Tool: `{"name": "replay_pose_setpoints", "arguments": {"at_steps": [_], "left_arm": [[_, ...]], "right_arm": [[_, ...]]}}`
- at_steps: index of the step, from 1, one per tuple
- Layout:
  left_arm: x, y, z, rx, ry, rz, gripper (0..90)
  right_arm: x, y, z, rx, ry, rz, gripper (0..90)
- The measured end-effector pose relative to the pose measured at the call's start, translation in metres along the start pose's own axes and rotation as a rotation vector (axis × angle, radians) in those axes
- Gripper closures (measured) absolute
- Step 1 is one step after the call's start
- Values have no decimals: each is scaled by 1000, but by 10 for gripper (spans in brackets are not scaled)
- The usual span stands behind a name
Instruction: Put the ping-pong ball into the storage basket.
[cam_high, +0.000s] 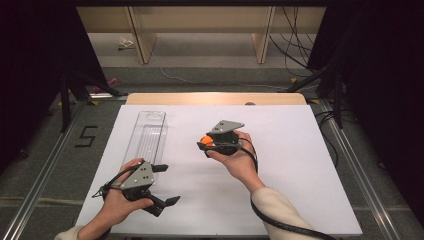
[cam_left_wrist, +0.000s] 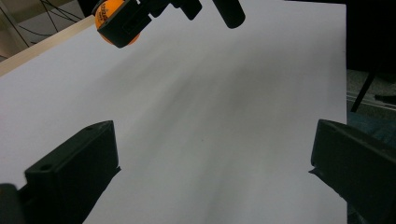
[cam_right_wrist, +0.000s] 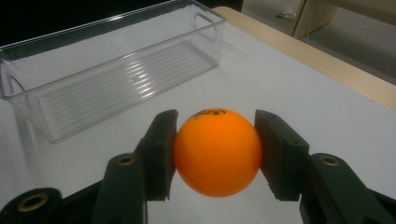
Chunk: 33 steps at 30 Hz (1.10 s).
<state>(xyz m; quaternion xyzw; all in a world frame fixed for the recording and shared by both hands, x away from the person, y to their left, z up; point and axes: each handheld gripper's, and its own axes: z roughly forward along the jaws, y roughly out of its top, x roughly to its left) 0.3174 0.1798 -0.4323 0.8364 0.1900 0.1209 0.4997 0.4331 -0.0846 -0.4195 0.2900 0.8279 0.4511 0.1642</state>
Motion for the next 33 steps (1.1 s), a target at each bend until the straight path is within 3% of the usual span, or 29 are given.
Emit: {"name": "replay_pose_setpoints", "arguments": {"at_steps": [33], "left_arm": [[-1,1,1,6,-1,7,7]], "right_arm": [[7,8,7,-6,13,-4,516]]}}
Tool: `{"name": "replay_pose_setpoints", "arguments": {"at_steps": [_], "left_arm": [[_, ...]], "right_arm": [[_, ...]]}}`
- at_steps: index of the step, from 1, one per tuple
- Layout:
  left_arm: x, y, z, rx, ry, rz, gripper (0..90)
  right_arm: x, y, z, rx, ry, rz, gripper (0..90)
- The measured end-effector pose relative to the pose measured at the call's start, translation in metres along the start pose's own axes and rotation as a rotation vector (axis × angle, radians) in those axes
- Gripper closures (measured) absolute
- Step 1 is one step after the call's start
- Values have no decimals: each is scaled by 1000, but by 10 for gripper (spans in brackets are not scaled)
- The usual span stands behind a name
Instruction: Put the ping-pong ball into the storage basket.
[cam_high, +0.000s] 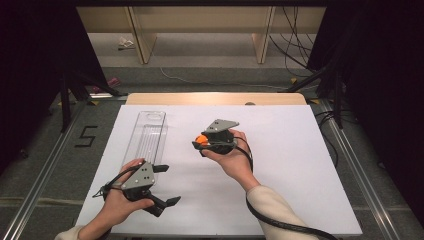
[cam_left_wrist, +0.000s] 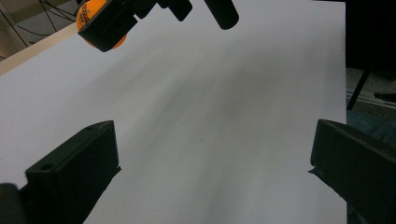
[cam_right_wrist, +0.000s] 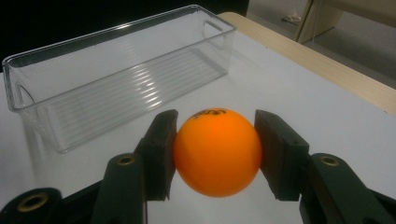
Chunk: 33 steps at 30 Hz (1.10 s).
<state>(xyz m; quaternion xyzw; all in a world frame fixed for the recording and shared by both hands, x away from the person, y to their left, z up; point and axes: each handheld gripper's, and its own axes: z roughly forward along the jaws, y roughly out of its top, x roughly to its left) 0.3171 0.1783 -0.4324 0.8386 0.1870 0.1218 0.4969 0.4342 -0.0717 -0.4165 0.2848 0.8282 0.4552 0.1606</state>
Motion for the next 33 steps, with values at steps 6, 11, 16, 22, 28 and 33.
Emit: {"name": "replay_pose_setpoints", "arguments": {"at_steps": [6,11,16,22,28,33], "left_arm": [[0,0,0,0,1,-1,7],[0,0,0,-1,0,-2,7],[0,0,0,-1,-1,-2,8],[0,0,1,1,-3,0,8],[-1,0,1,1,-4,0,8],[0,0,1,1,-4,1,8]], "right_arm": [[3,3,2,-5,7,1,516],[5,5,5,-5,13,-4,516],[7,6,8,-4,16,-5,516],[8,7,10,-3,22,-2,516],[11,9,13,-5,29,-3,516],[12,11,15,-5,34,-7,516]]}}
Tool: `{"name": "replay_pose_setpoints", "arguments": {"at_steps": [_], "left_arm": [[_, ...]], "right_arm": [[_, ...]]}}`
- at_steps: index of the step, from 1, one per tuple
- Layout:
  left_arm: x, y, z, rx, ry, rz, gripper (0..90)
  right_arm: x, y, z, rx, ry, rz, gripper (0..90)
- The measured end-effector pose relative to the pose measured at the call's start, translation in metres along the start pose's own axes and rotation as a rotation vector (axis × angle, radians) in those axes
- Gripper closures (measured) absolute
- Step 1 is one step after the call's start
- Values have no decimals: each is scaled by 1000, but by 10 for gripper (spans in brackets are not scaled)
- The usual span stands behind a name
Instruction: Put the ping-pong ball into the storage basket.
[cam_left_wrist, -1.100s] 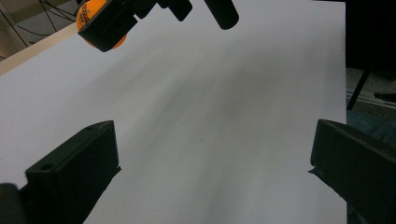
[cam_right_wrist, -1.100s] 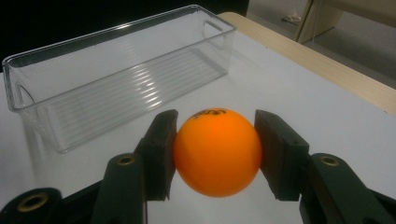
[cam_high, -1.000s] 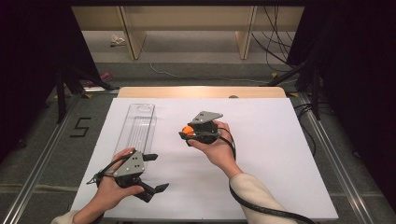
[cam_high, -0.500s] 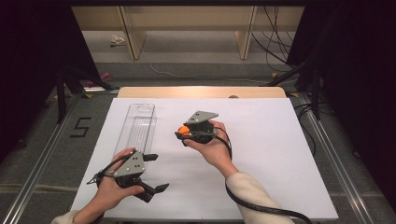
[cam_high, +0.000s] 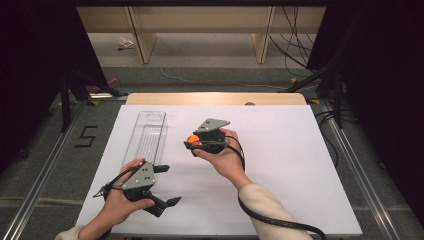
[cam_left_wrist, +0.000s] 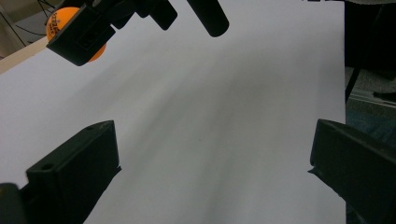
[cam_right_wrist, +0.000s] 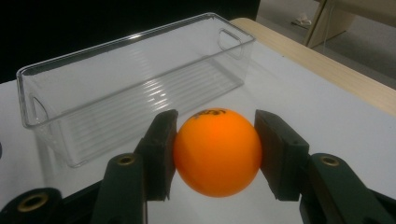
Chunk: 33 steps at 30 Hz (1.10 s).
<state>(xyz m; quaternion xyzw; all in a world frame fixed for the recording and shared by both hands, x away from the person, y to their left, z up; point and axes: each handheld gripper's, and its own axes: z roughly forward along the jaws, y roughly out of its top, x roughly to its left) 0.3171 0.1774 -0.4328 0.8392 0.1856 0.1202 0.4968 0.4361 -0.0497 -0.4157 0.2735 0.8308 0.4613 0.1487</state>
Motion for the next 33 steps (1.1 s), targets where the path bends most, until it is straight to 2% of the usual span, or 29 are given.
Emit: {"name": "replay_pose_setpoints", "arguments": {"at_steps": [33], "left_arm": [[-1,0,1,4,-5,6,10]], "right_arm": [[7,15,14,-2,18,-14,516]]}}
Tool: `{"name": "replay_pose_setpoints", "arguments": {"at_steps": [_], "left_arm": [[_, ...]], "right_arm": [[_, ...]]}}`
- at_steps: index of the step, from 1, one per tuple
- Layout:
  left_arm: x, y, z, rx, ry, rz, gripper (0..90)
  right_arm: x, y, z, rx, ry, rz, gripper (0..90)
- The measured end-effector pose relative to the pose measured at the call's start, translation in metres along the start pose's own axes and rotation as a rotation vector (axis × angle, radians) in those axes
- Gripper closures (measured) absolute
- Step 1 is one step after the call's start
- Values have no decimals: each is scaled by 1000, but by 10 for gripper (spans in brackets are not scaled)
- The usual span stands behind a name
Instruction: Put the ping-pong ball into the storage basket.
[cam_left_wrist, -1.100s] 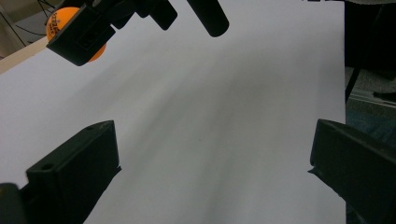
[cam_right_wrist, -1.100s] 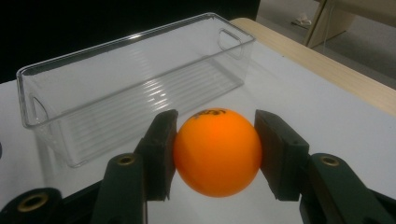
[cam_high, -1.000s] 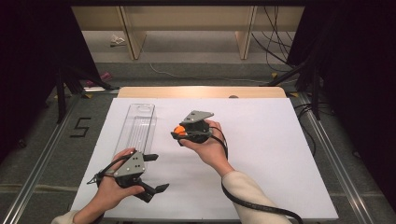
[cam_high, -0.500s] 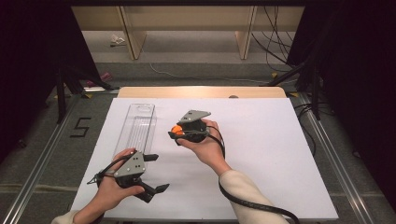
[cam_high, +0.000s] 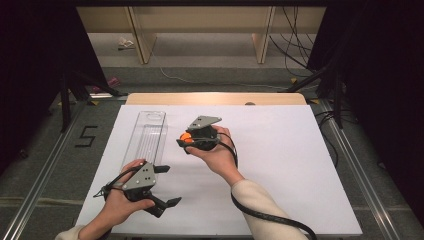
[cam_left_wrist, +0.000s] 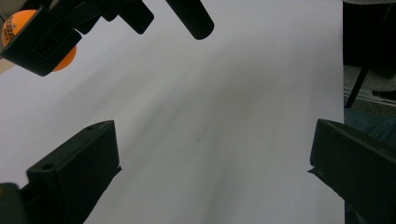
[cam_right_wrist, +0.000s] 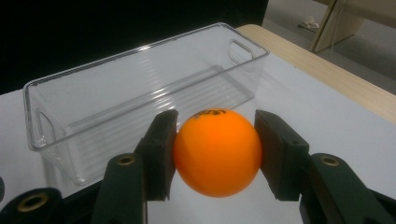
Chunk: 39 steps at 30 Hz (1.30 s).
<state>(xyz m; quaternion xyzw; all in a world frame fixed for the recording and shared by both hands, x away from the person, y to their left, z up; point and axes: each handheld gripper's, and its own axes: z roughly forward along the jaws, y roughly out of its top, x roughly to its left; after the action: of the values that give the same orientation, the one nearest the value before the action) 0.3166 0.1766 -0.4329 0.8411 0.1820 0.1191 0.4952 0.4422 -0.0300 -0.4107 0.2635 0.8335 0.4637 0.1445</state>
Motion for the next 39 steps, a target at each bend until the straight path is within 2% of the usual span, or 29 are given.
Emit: {"name": "replay_pose_setpoints", "arguments": {"at_steps": [39], "left_arm": [[-2,0,1,4,-7,6,10]], "right_arm": [[7,15,16,3,22,-11,516]]}}
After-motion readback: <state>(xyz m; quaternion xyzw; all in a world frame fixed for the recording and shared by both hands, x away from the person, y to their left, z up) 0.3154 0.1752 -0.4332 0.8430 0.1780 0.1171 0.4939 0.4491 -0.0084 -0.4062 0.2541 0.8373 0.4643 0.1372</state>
